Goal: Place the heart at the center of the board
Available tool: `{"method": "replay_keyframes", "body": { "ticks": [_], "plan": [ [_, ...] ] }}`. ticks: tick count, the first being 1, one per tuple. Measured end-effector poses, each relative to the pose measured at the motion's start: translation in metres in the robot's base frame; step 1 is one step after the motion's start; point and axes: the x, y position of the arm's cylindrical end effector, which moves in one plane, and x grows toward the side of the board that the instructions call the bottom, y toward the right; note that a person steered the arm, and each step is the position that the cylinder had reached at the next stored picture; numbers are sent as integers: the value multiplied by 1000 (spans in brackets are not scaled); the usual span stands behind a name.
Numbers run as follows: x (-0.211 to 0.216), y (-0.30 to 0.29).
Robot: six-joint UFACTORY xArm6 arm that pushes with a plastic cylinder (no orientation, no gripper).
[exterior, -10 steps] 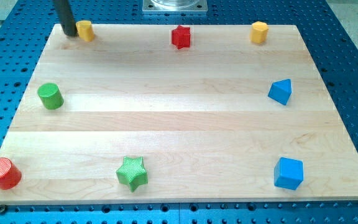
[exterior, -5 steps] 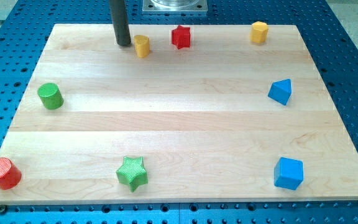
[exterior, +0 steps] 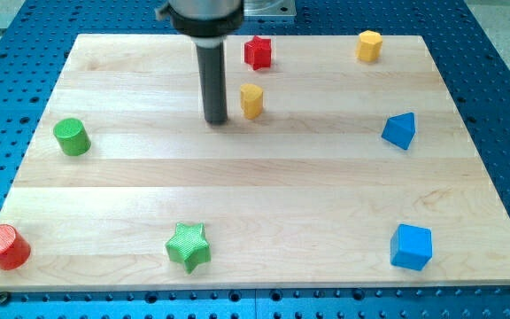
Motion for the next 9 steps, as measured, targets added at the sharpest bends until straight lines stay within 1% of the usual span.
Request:
{"method": "replay_keyframes", "body": {
  "ticks": [1,2,3,4,5,6,7,8,9],
  "plan": [
    [-33,8],
    [-34,70],
    [-12,89],
    [12,49],
    [-1,26],
    [19,21],
    [58,35],
    [54,35],
    [26,17]
  ]
}}
